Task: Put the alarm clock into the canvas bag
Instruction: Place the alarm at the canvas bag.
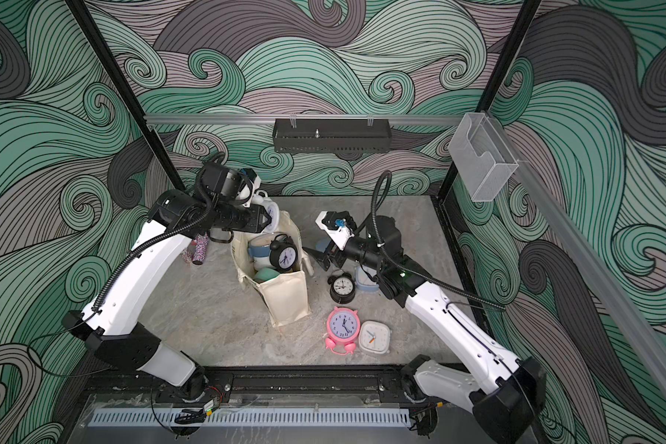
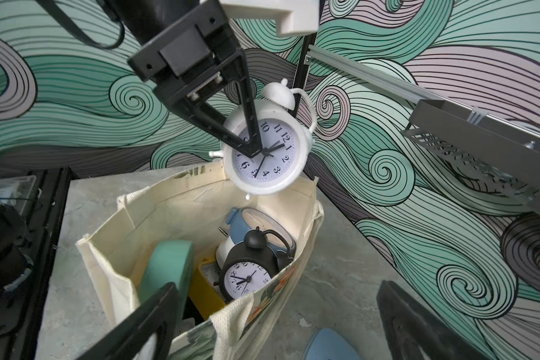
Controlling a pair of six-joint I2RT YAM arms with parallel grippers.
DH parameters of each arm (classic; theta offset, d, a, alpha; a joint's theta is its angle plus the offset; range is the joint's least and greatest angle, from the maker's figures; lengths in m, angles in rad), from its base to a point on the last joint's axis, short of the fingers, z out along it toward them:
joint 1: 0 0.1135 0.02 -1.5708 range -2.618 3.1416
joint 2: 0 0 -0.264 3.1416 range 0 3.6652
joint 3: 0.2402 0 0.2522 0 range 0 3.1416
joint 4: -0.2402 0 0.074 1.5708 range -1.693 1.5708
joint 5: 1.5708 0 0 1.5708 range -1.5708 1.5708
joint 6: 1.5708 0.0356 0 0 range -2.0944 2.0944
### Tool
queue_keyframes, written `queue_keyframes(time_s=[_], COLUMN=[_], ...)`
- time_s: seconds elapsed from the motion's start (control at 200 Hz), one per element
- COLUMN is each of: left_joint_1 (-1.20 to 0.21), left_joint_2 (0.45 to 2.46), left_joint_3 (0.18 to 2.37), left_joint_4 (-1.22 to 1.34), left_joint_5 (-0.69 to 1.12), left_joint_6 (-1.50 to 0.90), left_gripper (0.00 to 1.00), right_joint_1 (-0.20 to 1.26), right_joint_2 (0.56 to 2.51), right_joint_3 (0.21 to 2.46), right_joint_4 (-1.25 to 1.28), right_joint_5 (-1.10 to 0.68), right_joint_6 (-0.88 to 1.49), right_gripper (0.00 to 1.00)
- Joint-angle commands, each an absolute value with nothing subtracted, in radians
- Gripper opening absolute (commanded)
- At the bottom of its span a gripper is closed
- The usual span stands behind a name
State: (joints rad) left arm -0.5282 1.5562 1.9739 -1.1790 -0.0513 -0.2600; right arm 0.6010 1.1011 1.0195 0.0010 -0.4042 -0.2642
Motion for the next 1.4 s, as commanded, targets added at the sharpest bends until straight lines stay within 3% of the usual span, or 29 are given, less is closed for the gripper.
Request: queue_keyframes(time_s=[0.0,0.355,0.56,0.946,1.391], left_joint_1=[-0.52,-0.519,-0.518,-0.511,-0.519], left_joint_2=[1.573,1.578,1.674,1.87,1.802], left_joint_3=[1.97,1.779,1.806,1.914,1.79], left_joint_4=[-1.2,-1.055,-1.077,-1.215,-1.304], left_joint_5=[-0.201,-0.226,-0.239,-0.307,-0.145], left_joint_6=[-0.111,0.221,0.338,0.389,0.336], left_gripper=[0.31,0.31,0.32,0.33,0.36], right_joint_1=[0.601,0.601,0.6,0.599,0.587], right_joint_2=[1.02,0.776,0.739,0.753,0.813], right_joint_3=[0.955,0.794,0.783,0.816,0.901], right_joint_4=[0.065,-0.092,-0.135,-0.223,-0.345], right_joint_5=[-0.387,-0.398,-0.384,-0.292,-0.23], right_joint_6=[-0.067,0.053,0.085,0.138,0.192], right_gripper=[1.0,1.0,1.0,1.0,1.0])
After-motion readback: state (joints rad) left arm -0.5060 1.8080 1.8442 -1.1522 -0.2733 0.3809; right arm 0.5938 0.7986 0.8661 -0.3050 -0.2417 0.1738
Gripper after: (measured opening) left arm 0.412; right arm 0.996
